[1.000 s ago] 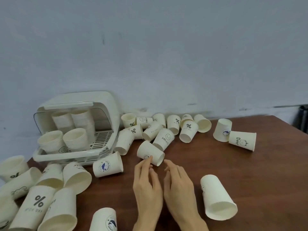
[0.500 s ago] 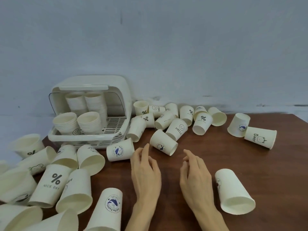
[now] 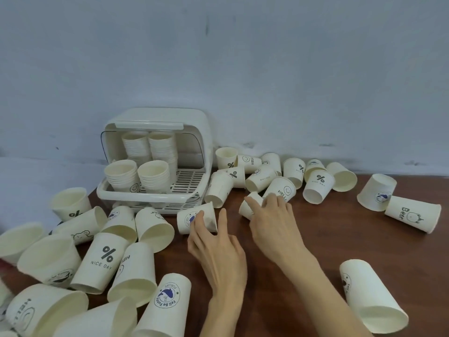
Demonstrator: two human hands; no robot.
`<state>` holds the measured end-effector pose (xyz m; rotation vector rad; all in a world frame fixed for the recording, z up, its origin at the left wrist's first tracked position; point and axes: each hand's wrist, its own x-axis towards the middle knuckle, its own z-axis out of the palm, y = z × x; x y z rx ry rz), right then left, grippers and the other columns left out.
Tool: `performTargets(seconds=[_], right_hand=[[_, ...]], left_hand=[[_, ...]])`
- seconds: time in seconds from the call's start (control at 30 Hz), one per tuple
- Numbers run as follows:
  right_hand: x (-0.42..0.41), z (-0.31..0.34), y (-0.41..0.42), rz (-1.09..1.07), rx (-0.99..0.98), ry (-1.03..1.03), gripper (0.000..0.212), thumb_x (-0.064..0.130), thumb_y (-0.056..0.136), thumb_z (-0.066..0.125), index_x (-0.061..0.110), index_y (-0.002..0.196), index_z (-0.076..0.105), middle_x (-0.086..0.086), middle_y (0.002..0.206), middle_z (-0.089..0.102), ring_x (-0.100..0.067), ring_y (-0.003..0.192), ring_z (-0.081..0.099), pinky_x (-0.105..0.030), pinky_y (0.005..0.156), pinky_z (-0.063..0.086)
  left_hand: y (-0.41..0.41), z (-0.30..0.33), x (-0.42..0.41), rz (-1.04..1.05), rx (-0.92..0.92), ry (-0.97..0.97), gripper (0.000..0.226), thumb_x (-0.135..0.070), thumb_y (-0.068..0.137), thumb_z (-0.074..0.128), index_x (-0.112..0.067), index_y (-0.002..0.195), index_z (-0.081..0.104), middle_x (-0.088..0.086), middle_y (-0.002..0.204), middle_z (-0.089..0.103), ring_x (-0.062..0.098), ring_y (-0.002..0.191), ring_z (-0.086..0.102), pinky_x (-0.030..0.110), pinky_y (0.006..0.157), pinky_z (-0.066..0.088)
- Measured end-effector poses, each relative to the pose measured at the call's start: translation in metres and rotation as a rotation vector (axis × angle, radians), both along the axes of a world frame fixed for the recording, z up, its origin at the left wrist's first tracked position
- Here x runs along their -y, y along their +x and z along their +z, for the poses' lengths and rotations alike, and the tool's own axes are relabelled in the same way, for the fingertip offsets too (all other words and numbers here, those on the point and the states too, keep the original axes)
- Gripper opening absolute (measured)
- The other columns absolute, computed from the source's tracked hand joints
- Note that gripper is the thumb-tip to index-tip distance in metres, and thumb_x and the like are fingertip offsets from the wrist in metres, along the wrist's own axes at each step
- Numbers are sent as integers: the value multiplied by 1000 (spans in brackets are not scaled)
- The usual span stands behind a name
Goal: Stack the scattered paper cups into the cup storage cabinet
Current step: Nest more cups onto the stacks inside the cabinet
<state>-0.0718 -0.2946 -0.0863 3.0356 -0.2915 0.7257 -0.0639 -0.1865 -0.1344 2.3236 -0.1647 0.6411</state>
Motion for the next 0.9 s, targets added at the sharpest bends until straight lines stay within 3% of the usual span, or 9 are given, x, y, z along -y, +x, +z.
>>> performTargets(seconds=[0.17, 0.3, 0.5, 0.6, 0.7, 0.8, 0.9], right_hand=[[2, 13, 38, -29, -204, -37, 50, 28, 95, 38, 30, 145, 29, -15, 124, 46, -33, 109, 44, -43, 89, 34], [1, 7, 42, -68, -305, -20, 42, 26, 93, 44, 28, 135, 40, -13, 124, 47, -32, 113, 43, -43, 92, 34], [8, 21, 38, -57, -290, 85, 19, 20, 90, 51, 18, 109, 53, -9, 109, 55, -29, 104, 51, -38, 84, 37], [15, 29, 31, -37, -259, 139, 26, 25, 90, 53, 20, 115, 50, -8, 105, 56, -29, 98, 56, -35, 74, 37], [19, 41, 21, -49, -276, 191, 30, 27, 90, 54, 23, 119, 48, -7, 107, 57, -28, 97, 57, -35, 74, 42], [22, 52, 15, -66, -309, 209, 26, 25, 91, 50, 22, 117, 50, -7, 110, 57, -27, 101, 56, -35, 76, 44], [24, 56, 13, -99, -333, 228, 24, 23, 92, 45, 17, 113, 54, -7, 109, 57, -27, 100, 56, -34, 71, 40]], left_hand=[[2, 0, -2, 24, 30, 43, 63, 3, 65, 72, -22, 122, 64, 19, 133, 41, 38, 124, 38, 53, 96, 33], [4, 2, -5, 39, 34, 140, 64, 5, 59, 73, -24, 117, 66, 19, 127, 46, 38, 120, 41, 53, 90, 37], [7, 9, -7, 88, -13, 311, 57, 3, 61, 71, -22, 112, 67, 20, 125, 47, 38, 117, 44, 51, 87, 39], [10, 15, -11, 94, -38, 391, 43, 3, 59, 69, -17, 98, 67, 18, 120, 49, 36, 112, 45, 49, 86, 39], [11, 27, -13, 43, -60, 544, 28, -5, 59, 73, -16, 84, 66, 15, 113, 51, 34, 104, 47, 47, 85, 40], [11, 37, -15, -31, -86, 682, 25, -12, 80, 62, -17, 105, 64, 10, 125, 43, 30, 115, 40, 43, 95, 34], [13, 41, -20, -73, -107, 770, 31, -6, 88, 52, -11, 118, 59, 11, 132, 34, 29, 119, 36, 40, 99, 33]])
